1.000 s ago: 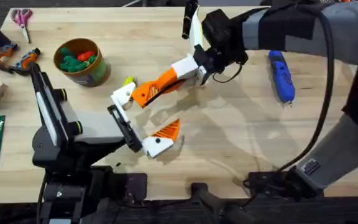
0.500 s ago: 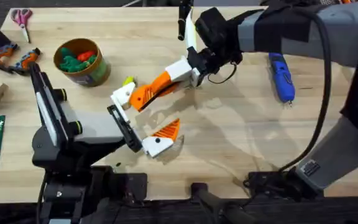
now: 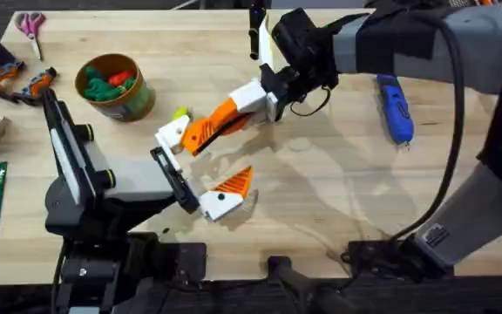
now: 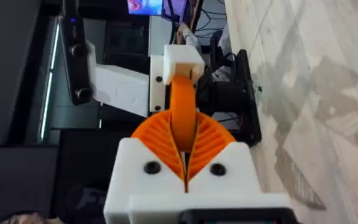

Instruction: Pick up the gripper from the table and insert it into the empty holder that is missing its gripper. Then pick up a screw, insert it into the mounting hole, and use the screwdriver to tighten it. Finally, clean up the table by picking up the vegetable and placing it into the bucket.

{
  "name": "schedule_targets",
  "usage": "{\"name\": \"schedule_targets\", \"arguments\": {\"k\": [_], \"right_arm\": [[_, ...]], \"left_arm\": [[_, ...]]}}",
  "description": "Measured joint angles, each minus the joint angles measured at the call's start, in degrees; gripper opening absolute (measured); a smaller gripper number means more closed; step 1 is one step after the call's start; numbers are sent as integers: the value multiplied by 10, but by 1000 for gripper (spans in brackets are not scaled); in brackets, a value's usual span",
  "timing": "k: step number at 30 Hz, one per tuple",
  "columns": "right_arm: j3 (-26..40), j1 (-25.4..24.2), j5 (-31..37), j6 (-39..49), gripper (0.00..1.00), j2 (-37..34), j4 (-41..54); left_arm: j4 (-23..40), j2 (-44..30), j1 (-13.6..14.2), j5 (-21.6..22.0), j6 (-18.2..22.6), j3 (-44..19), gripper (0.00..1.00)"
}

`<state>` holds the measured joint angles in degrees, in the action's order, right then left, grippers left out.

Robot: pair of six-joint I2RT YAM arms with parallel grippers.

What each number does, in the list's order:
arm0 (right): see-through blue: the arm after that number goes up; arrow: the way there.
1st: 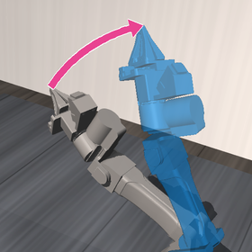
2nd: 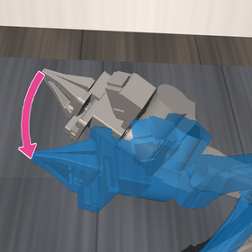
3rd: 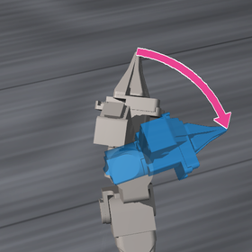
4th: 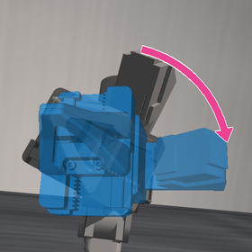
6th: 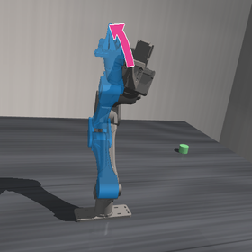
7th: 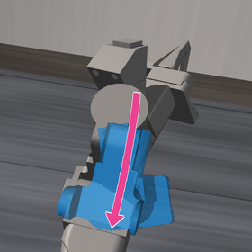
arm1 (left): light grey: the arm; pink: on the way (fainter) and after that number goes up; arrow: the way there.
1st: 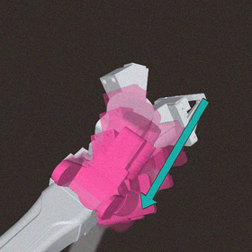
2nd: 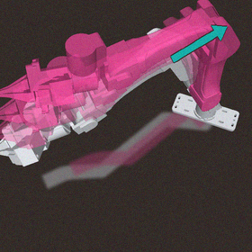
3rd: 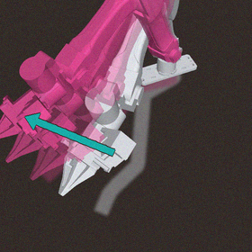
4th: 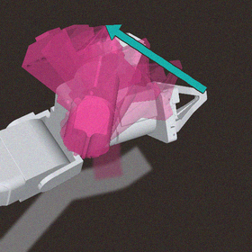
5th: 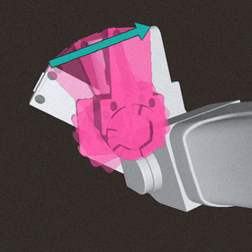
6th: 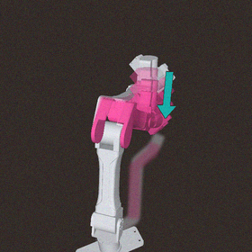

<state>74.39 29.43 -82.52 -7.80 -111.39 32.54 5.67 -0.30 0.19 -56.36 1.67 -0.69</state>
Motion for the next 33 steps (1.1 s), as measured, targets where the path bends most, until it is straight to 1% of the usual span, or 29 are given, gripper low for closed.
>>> {"name": "schedule_targets", "arguments": {"k": [3,16,24,33], "right_arm": [[0,0,3,-19,9,0,-14],[0,4,28,-162,9,0,-122],[0,9,42,-209,9,0,-170],[0,18,65,-236,9,0,-178]], "left_arm": [[0,0,0,1,0,0,986],[-1,0,-1,13,-2,0,985],[-3,0,-1,34,-7,0,986],[-9,0,-1,65,-65,0,986]]}}
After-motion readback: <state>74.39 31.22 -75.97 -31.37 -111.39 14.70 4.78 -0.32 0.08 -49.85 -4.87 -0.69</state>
